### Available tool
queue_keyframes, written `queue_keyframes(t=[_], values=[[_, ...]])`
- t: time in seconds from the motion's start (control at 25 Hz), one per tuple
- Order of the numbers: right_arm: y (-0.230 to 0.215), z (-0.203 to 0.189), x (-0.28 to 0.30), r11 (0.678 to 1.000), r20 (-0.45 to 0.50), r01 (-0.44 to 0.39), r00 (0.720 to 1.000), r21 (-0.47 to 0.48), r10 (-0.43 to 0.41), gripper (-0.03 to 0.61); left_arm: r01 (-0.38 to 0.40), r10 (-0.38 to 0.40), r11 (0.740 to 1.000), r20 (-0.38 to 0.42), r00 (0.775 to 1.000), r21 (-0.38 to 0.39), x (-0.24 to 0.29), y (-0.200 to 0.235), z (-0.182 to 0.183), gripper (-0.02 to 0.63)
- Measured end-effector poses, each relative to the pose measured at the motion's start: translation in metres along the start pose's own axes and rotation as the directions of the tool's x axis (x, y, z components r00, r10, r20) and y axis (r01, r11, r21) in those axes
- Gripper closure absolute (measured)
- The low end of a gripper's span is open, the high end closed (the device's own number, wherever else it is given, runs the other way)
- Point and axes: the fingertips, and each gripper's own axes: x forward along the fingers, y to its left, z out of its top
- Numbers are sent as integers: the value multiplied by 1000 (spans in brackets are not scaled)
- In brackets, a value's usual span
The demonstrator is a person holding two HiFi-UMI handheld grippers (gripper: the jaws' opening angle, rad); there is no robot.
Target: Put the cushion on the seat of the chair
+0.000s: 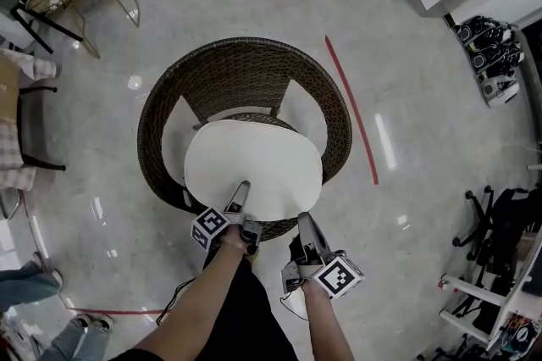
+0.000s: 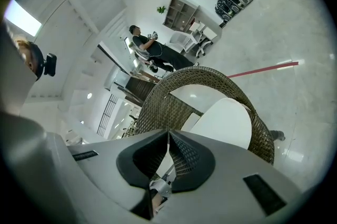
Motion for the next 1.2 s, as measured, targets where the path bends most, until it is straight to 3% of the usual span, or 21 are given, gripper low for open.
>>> queue_keyframes(t=[0.2,0.44,0.84,1.08,1.2], values=[[-2,-6,-8,1000,-2,-14,1000,-2,14,588,-91,92,995,-24,995,33,-14,14,-5,149],[8,-17,-14,999,-5,-43,999,0,43,588,-123,124,992,-26,992,39,-38,25,-8,140],[18,-37,-26,998,-15,-66,998,24,66,588,-39,45,996,-67,997,82,-78,5,-15,137],[30,-42,-35,998,-27,-65,998,11,65,588,49,-24,978,-122,992,205,-100,-33,-24,141],[43,-44,-36,996,-24,-90,996,7,90,588,95,-57,954,-139,989,283,-112,-56,-24,195]])
